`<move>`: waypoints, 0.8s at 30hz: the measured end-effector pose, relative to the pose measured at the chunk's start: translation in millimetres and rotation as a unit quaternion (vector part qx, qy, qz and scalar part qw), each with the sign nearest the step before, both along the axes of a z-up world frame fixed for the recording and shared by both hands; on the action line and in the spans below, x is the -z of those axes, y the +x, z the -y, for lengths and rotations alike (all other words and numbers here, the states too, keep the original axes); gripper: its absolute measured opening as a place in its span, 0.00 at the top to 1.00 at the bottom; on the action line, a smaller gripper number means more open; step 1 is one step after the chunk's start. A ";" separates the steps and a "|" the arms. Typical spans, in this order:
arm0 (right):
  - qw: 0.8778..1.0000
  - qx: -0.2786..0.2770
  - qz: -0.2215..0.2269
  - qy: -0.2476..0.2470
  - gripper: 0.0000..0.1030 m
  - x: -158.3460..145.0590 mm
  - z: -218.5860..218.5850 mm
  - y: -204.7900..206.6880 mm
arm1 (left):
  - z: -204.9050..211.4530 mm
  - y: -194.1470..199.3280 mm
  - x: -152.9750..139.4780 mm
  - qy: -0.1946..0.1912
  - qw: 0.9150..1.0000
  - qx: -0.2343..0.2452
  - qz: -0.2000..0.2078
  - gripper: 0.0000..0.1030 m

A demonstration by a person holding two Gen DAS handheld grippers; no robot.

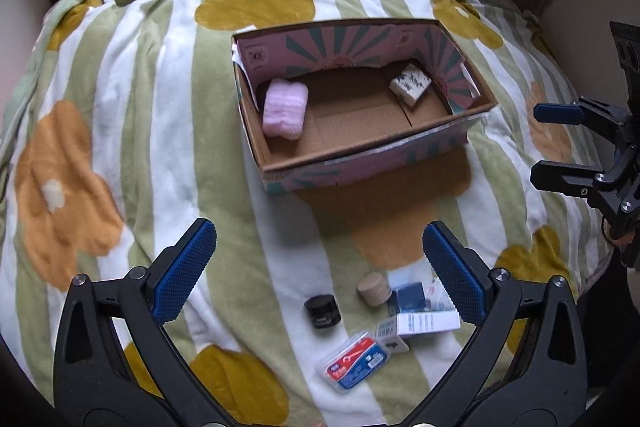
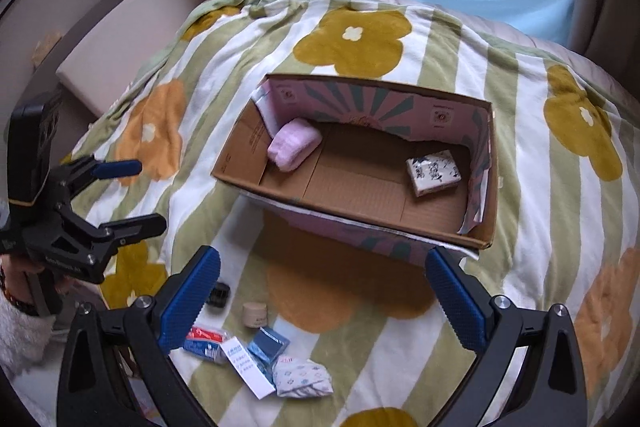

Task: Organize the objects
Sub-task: 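Move both tools back toward the remaining items, then grasp the red-and-blue floss case with the left tool while the right tool grasps the white SUPER DEER box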

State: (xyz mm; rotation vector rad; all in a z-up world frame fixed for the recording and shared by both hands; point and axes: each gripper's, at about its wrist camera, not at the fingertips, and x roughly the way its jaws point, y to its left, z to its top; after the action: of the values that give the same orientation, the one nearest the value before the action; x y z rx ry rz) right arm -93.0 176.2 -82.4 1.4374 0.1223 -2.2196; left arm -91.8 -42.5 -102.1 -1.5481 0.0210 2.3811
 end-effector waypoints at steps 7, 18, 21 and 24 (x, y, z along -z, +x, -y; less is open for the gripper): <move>0.993 -0.103 0.049 0.020 0.01 42.1 26.5 41.7 | -3.2 43.5 39.0 0.000 0.997 0.062 0.037 0.00; 0.977 -0.188 0.100 0.020 0.18 108.5 52.3 79.4 | -24.9 95.4 113.4 0.004 0.983 0.166 0.075 0.04; 0.974 -0.199 0.108 0.018 0.27 123.0 57.7 85.9 | -27.7 104.2 133.2 0.008 0.979 0.183 0.085 0.05; 0.972 -0.208 0.104 0.023 0.28 133.8 61.4 91.9 | -30.9 109.7 150.2 -0.001 0.976 0.199 0.088 0.08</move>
State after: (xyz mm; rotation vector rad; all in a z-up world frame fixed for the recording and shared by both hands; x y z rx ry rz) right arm -1.2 114.8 -216.2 1.4993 0.3703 -1.7315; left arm 18.0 -11.6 -252.2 -1.5774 0.2688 1.9300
